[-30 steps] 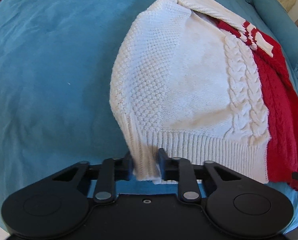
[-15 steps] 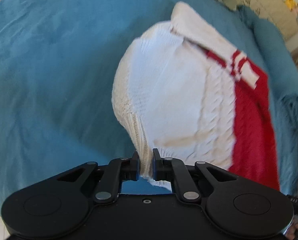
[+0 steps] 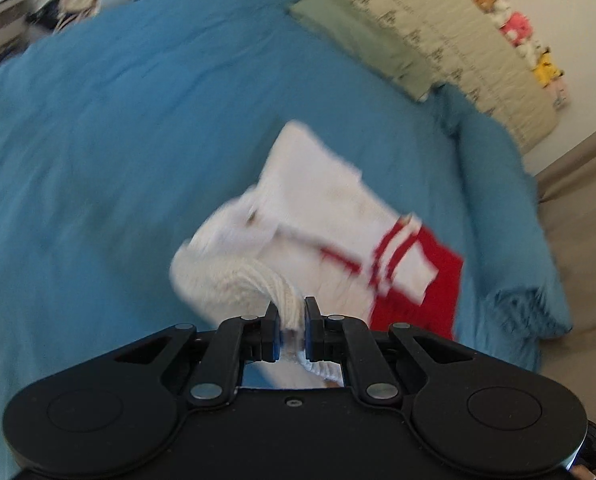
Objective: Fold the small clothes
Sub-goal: 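Lift the hem with both grippers and fold it toward the collar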
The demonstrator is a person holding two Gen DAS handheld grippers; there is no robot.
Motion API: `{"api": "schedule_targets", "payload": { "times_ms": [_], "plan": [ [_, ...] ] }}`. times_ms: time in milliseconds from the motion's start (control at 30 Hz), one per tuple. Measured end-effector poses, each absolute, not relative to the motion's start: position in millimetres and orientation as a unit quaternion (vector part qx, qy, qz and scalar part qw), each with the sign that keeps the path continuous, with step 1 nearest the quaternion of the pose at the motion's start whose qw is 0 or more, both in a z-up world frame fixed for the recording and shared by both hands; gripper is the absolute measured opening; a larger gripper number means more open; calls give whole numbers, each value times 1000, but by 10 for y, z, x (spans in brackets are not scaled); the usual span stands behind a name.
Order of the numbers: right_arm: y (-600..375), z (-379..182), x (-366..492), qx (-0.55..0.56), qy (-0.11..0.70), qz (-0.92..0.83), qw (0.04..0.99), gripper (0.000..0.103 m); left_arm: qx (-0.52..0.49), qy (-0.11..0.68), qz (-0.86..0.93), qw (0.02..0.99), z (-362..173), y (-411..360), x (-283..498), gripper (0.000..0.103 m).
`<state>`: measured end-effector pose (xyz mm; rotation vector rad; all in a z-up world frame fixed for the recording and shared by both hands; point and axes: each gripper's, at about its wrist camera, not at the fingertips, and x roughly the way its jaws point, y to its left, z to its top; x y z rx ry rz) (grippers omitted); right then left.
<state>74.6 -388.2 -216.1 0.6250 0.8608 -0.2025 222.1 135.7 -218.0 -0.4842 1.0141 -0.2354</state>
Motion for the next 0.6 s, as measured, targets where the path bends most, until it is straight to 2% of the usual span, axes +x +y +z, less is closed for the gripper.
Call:
{"api": "schedule_targets", "payload": {
  "times_ms": [300, 467, 600],
  "plan": [
    [-4324, -2062, 2166, 320, 361, -101, 870, 25, -225, 433, -129, 863, -2046, 944, 3893, 11],
    [-4728, -2488, 2956, 339, 351, -120, 865, 25, -231, 416, -133, 869, -2433, 644, 4697, 11],
    [-4936, -3025, 3517, 338, 359, -116, 862, 25, -218, 421, -121, 872, -2970, 409, 5164, 11]
  ]
}}
